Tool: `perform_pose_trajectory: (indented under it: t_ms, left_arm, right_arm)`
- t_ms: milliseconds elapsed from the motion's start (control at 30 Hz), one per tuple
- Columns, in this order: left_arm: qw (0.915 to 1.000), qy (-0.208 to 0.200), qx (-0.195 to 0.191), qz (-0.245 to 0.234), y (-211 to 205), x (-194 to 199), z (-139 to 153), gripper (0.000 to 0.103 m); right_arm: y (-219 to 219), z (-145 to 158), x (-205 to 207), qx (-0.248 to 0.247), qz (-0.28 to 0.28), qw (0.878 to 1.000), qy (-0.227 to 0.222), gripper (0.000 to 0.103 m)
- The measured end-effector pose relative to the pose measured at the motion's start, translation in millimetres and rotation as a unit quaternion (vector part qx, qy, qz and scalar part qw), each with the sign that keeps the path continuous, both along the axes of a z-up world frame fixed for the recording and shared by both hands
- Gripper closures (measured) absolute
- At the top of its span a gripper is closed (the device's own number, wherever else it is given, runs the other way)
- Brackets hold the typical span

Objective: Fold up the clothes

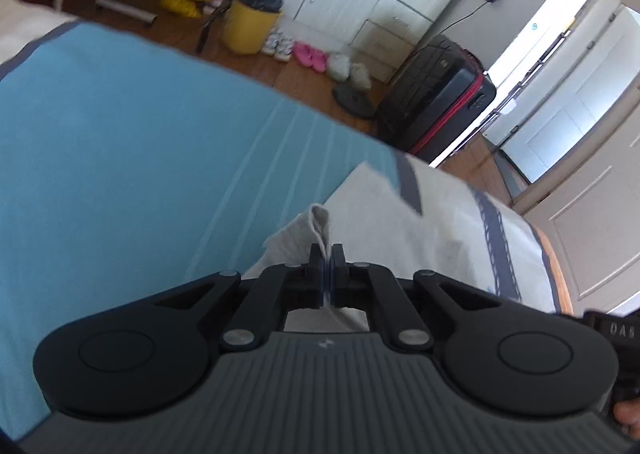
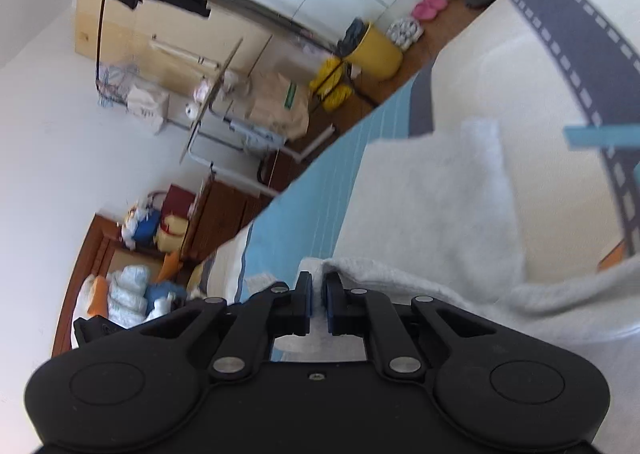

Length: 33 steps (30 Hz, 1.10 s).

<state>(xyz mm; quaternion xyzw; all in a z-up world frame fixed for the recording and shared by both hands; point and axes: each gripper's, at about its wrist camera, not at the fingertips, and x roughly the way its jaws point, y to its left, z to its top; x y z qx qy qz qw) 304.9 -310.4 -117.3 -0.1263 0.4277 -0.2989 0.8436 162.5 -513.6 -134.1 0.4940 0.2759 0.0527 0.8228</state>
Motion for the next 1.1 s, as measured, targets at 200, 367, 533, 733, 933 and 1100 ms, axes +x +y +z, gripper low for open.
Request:
perform_pose_trajectory:
  t_ms: [200,367,533,733,933,1100]
  left_arm:
    - [0.9969,-0.051,0.059,0.0,-42.5,26.7,4.3,0.099]
    - [0.9953,-0.092,0.029,-0.01,-29.9,25.8,18.9,0.064]
    - [0.9973,-0.067,0.022,0.019,-6.3,33.4,13.0,0.048]
    - [0.9971,0.022,0.039,-0.062,-7.8,35.3,-5.2,0.048]
    - [0.9945,0.066,-0.007,-0.08,-23.2,42.0,-15.5,0.047]
    - [0.9924,0.092,-0.03,-0.077,-44.2,59.1,-24.6,0.046]
  right_arm:
    - [-27.7,-17.5,-6.8,0.047,-0.067,0.997,-0.005,0.089]
    - [-33.8,-10.5,-8.9,-0.003,-0.08,0.997,0.015,0.075]
    - [-30.8,6.3,-8.0,-0.085,-0.061,0.994,0.031,0.062]
    - [-2.9,10.7,-0.3,-0.255,0.032,0.961,0.101,0.056]
    - [34.9,8.7,8.3,-0.376,0.07,0.921,0.078,0.056]
    - [51.0,19.1,10.6,-0.446,0.078,0.891,0.039,0.073]
